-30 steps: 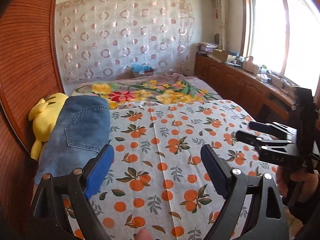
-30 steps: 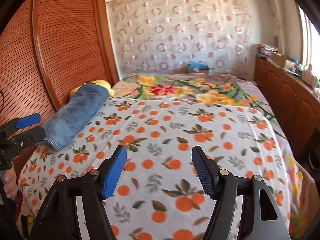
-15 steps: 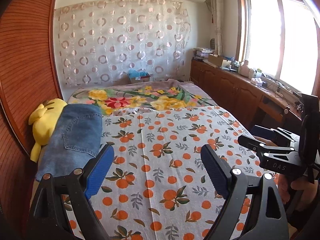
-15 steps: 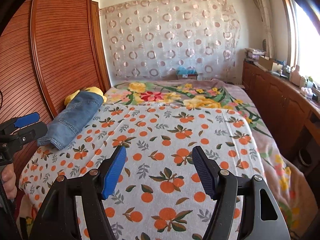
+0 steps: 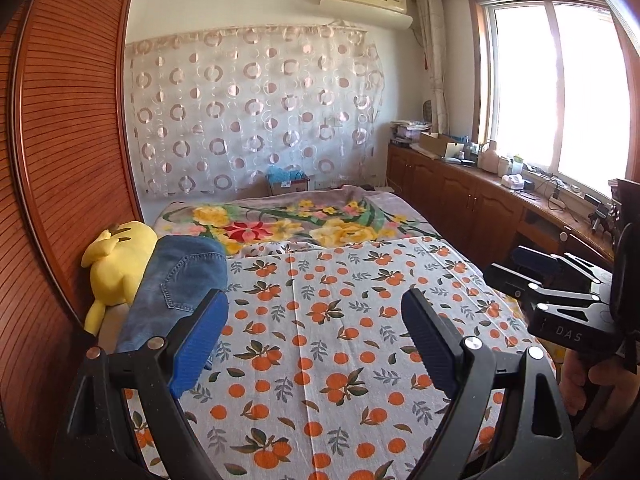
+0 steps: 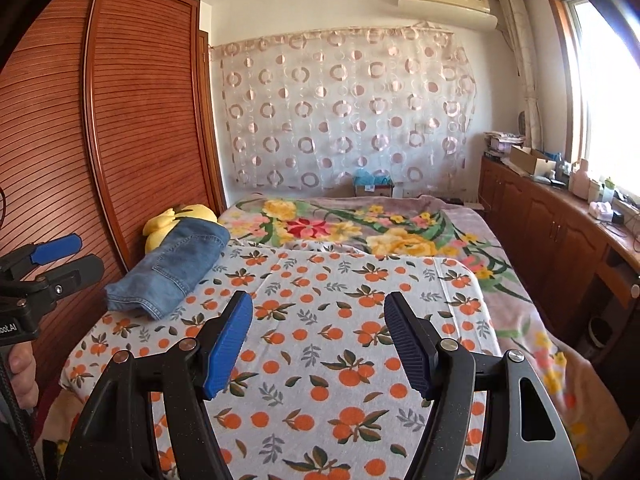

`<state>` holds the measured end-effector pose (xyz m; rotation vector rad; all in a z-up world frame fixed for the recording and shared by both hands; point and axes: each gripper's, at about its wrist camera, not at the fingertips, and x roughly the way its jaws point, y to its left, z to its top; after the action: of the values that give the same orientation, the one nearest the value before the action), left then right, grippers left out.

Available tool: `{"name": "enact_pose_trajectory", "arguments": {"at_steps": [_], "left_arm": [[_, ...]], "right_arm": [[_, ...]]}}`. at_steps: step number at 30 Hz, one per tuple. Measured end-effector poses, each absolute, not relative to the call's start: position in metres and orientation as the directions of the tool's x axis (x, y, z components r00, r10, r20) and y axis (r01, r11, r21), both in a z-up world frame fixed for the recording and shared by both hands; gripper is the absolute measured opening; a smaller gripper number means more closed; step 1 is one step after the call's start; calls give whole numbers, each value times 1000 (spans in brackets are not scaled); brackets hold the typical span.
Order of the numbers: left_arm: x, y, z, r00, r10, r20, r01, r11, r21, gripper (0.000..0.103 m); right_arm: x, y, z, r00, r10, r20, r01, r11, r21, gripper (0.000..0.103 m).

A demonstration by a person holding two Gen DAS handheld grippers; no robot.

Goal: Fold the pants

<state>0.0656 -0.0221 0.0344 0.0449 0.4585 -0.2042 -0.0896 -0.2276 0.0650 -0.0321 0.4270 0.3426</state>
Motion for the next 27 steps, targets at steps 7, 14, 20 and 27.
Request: {"name": "enact_pose_trajectory", "arguments": {"at_steps": [7, 14, 20, 27], "left_arm": [[42, -18, 31, 887, -157, -435, 179, 984, 10, 89], [28, -10, 26, 887, -146, -438, 163, 987, 3, 89], [28, -10, 24, 886, -147, -440, 161, 987, -5, 89], [28, -10, 24, 885, -151, -440, 162, 987, -11, 89]], "right_arm": [[-111, -231, 58, 864, 314, -393, -329, 944, 31, 70], [-117, -230, 54, 873, 306, -380, -321, 947, 25, 70], [-116, -228, 50, 868, 312, -387, -326, 945, 31, 70], [-115, -230, 50, 867, 312, -389, -325, 945, 35, 70]]}}
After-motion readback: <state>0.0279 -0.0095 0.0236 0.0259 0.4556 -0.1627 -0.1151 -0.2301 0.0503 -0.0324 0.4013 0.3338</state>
